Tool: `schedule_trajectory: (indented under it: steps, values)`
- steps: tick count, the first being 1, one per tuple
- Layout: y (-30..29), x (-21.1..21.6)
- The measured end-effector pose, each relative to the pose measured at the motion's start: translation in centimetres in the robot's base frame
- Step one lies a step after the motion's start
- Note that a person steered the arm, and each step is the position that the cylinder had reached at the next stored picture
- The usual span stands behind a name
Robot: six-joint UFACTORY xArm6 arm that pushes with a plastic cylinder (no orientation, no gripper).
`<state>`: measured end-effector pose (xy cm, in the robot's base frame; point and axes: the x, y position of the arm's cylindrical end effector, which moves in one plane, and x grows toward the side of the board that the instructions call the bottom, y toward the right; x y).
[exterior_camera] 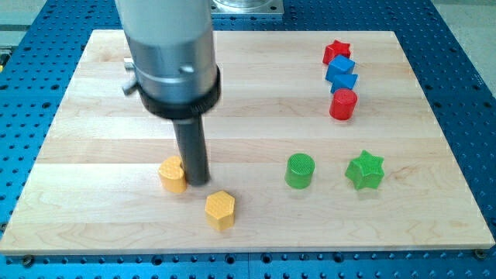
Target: Place the yellow heart at the center left side of the board
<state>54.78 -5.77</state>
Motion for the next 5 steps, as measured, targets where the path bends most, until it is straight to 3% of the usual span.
schedule_trajectory:
  steps: [1,3,4,5]
  values:
    - [-2.3,1.0]
    - [-7.3,-6.1]
    - [-4.0,-8.6]
    - [-6.7,-8.0]
